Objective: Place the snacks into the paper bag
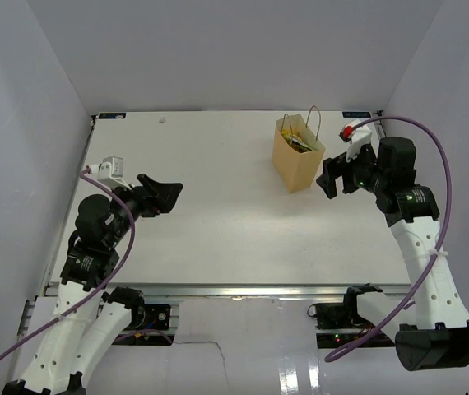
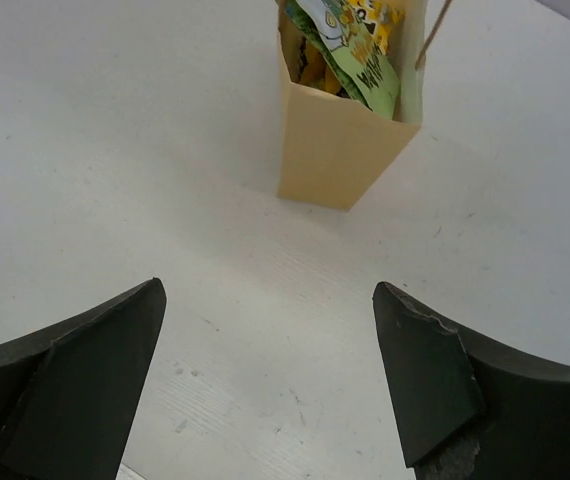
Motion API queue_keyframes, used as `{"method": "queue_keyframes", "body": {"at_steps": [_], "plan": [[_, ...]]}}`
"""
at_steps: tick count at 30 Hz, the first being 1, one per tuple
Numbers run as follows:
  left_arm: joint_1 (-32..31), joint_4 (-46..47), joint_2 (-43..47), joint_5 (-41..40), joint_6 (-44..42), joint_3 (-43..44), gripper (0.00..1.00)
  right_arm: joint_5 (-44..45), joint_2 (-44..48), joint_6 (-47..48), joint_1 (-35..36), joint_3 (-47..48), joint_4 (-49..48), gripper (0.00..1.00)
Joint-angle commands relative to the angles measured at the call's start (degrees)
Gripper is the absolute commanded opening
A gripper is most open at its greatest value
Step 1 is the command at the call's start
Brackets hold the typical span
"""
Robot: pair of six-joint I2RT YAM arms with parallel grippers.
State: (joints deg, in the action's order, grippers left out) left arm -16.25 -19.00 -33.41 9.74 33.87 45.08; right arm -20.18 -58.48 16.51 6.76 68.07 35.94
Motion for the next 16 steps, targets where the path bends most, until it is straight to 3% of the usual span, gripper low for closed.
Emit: {"method": "queue_keyframes", "body": {"at_steps": [1,9,16], "plan": [[-0.10,-1.38,0.18,1.42,-0.56,1.85,0.98,6.38,2.66,-4.99,-0.17,-1.54,-2.37,0.90],[-0.10,-4.72,1.68,1.42,-1.35,2.99,0.98,12.01,3.81,-8.86,-0.17,-0.57,-4.03,0.90],[-0.10,-6.04,2.91,0.99,-1.61,2.82,0.98,10.96,3.99,-7.90,-0.17,-1.36,-6.49,0.90]]}}
